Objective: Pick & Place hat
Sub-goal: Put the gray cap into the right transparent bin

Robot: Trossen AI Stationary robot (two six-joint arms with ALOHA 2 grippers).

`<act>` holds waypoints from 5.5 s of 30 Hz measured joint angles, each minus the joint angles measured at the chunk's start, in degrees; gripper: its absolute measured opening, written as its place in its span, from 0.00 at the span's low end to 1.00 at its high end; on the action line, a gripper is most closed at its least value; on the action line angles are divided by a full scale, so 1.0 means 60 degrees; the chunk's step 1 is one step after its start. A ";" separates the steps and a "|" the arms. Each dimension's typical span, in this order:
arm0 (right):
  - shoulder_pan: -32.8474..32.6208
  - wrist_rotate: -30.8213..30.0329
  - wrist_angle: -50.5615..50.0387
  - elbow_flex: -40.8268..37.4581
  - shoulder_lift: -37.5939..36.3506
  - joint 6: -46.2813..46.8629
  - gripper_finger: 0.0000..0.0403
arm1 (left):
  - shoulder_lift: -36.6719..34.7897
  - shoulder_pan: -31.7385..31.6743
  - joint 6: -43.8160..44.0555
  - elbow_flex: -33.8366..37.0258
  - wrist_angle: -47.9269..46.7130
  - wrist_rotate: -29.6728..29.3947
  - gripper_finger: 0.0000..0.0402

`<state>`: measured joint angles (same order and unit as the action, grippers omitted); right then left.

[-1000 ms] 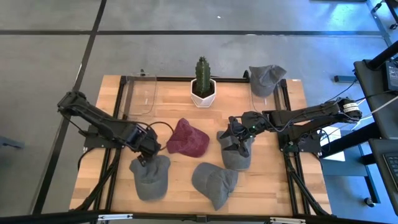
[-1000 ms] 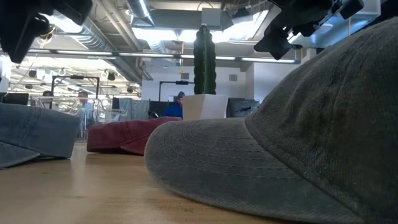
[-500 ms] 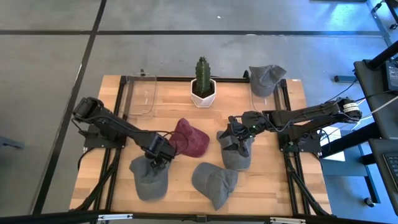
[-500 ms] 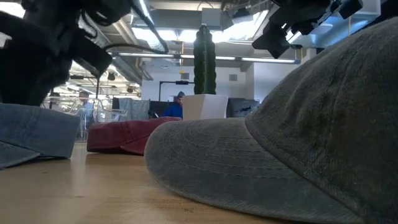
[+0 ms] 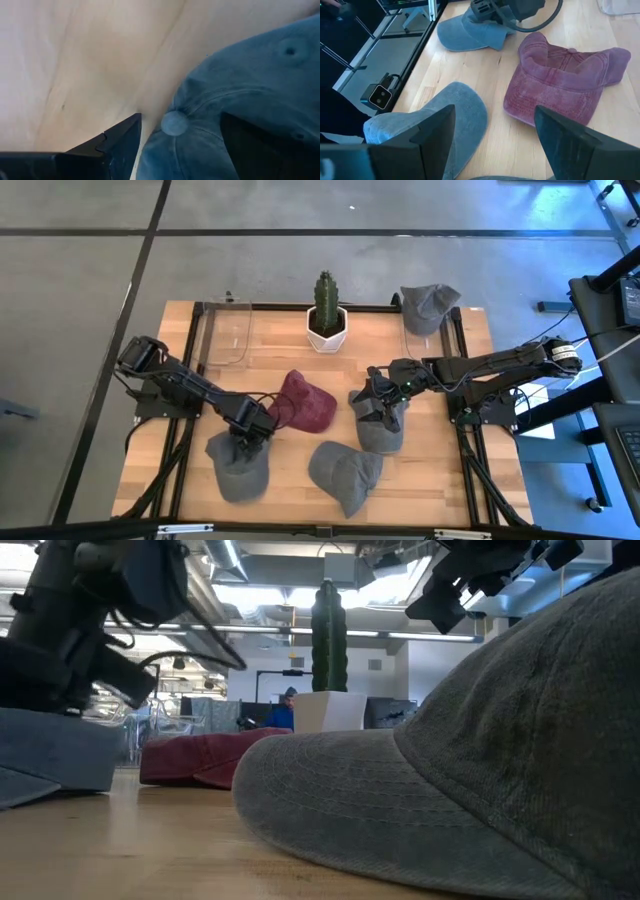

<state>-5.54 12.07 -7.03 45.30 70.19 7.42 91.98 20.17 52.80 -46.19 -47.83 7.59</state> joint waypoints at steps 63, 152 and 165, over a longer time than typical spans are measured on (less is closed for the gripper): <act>0.0055 0.0217 -0.1759 0.5669 0.2697 -0.1038 0.67 | -0.0040 -0.0979 -0.4406 -0.8510 -0.1104 -0.4485 0.07; 0.1376 -0.7516 -0.9150 0.7129 -0.2818 -0.3430 0.03 | -0.5288 -0.1570 -0.5848 -0.3843 0.2781 -0.5390 0.38; 0.3782 -0.6383 -0.6456 0.3229 -0.4995 -0.5430 0.03 | -0.5355 -0.2567 -0.5931 -0.3643 0.3019 -0.4377 0.38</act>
<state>17.15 -26.23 -45.76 64.67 40.23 -25.16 59.86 4.77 17.21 -68.05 -29.71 -18.68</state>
